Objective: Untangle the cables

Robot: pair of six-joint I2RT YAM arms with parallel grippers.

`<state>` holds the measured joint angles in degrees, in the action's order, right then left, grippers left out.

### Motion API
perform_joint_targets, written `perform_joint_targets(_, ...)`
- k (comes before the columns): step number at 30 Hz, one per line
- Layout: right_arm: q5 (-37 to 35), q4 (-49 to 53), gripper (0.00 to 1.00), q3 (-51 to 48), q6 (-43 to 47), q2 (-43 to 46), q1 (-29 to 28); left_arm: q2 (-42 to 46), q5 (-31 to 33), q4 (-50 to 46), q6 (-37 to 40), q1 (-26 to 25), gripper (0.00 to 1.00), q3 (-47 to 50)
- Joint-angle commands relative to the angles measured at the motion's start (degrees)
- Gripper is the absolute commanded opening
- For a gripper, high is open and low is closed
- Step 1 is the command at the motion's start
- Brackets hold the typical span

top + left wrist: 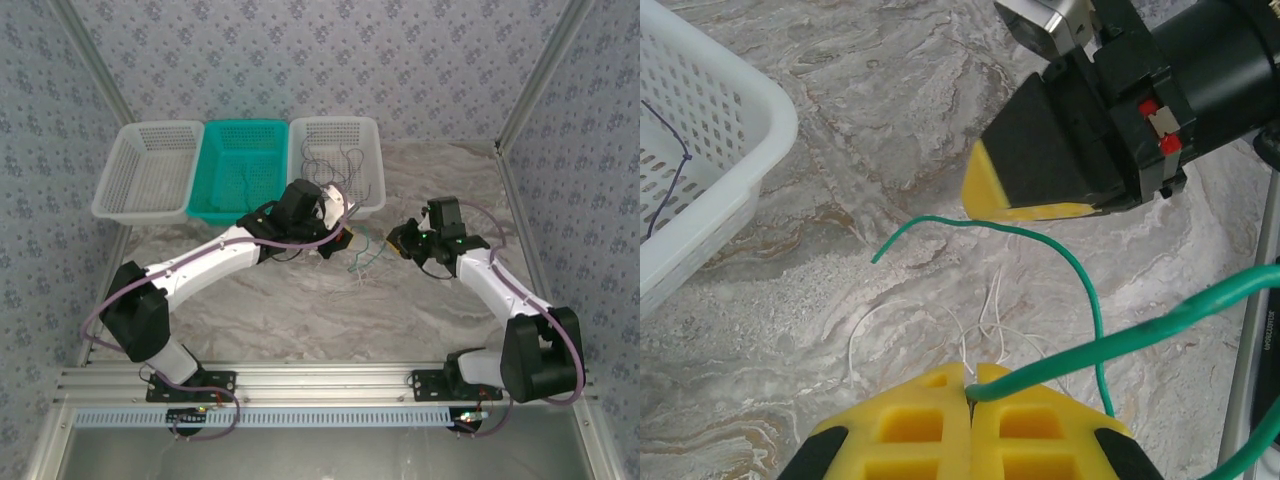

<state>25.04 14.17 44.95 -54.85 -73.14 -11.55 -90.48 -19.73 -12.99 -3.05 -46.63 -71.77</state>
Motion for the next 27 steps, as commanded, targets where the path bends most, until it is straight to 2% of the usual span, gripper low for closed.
perform_joint_targets(1,-6.01,2.93,0.00,0.72,1.76,2.13,1.29,1.91,1.46,-0.06,0.04,-0.07,0.00,0.10)
perform_joint_targets(6,-13.35,3.69,0.00,-3.41,-1.53,9.51,5.06,5.06,3.82,-1.45,0.82,0.32,0.00,2.45)
perform_joint_targets(8,-11.05,2.85,0.00,-3.75,-3.09,10.00,7.11,5.91,3.88,-0.88,0.72,0.49,0.00,3.59)
perform_joint_targets(10,-5.53,3.90,0.37,-2.45,-5.37,7.72,8.49,5.84,3.71,-1.01,0.35,0.43,0.00,3.49)
perform_joint_targets(11,-2.85,5.13,0.50,-1.25,-6.74,6.02,8.63,5.58,3.54,-1.02,0.10,0.46,0.00,3.33)
perform_joint_targets(13,5.26,6.11,0.66,1.53,-9.23,1.00,7.97,5.10,2.97,-0.72,-0.49,0.48,0.00,3.06)
perform_joint_targets(16,13.90,8.24,0.78,5.91,-11.24,-5.76,5.10,4.83,2.87,-0.19,-0.85,0.42,0.00,2.98)
perform_joint_targets(23,14.53,2.19,0.93,8.74,-17.71,-9.63,-0.51,4.47,2.91,-0.65,-0.63,0.46,0.00,2.33)
perform_joint_targets(25,15.24,0.06,0.92,8.82,-18.95,-10.85,-1.39,4.68,3.11,-0.48,-0.82,0.41,0.00,2.50)
perform_joint_targets(27,15.99,-2.08,0.84,8.63,-20.45,-11.89,-2.01,4.82,3.20,-0.01,-1.13,0.48,0.00,2.88)
